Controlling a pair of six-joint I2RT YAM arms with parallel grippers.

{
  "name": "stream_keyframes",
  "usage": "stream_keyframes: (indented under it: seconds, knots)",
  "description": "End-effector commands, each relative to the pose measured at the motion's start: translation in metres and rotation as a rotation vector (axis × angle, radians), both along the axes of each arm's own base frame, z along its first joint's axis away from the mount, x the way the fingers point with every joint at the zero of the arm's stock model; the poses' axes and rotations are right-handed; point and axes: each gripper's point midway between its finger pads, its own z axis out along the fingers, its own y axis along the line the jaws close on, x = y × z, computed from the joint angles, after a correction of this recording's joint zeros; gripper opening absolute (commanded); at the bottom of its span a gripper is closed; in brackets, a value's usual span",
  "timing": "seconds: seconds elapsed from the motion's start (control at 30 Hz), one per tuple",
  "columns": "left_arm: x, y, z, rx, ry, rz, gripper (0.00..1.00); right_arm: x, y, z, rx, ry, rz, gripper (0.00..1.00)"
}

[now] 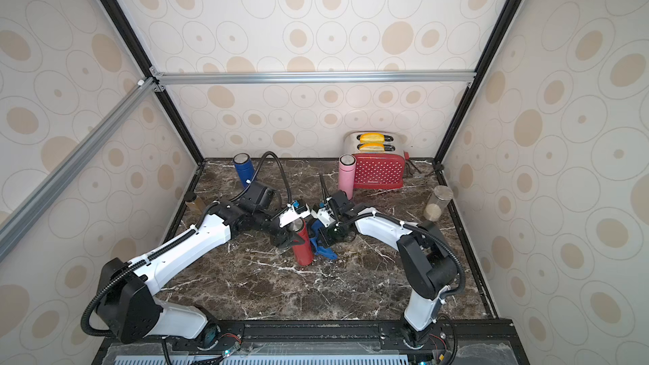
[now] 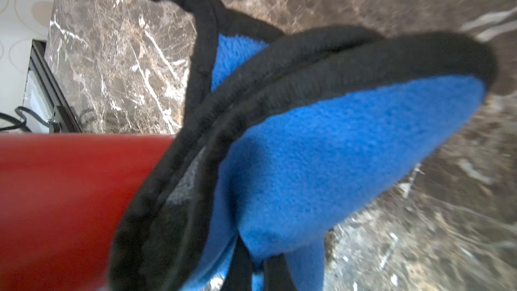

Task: Wipe the surface of the thermos
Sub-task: Wipe the dirt from the surface of the thermos.

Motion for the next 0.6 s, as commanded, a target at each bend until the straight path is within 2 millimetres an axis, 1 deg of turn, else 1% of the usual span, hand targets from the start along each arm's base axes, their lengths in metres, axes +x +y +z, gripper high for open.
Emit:
stream_keyframes:
  seconds: [0.0,0.07,0.23,0.47,0.57]
  knots:
    - [0.014,0.008,-0.006,0.066,-0.055,0.053,0.2,0.001,-0.009,0.01,-0.04,-0.038,-0.03,0.0]
    - [0.011,0.005,-0.007,0.078,-0.061,0.04,0.25,0.003,-0.016,0.014,-0.062,-0.066,-0.047,0.0]
    - [0.002,-0.003,-0.007,0.082,-0.085,-0.001,0.31,0.001,-0.026,0.022,-0.085,-0.097,-0.062,0.0]
    - [0.002,-0.006,-0.009,0.073,-0.079,0.001,0.44,-0.002,-0.032,0.021,-0.097,-0.105,-0.078,0.0]
    - [0.0,-0.008,-0.007,0.068,-0.084,-0.012,0.49,-0.002,-0.036,0.019,-0.113,-0.109,-0.091,0.0]
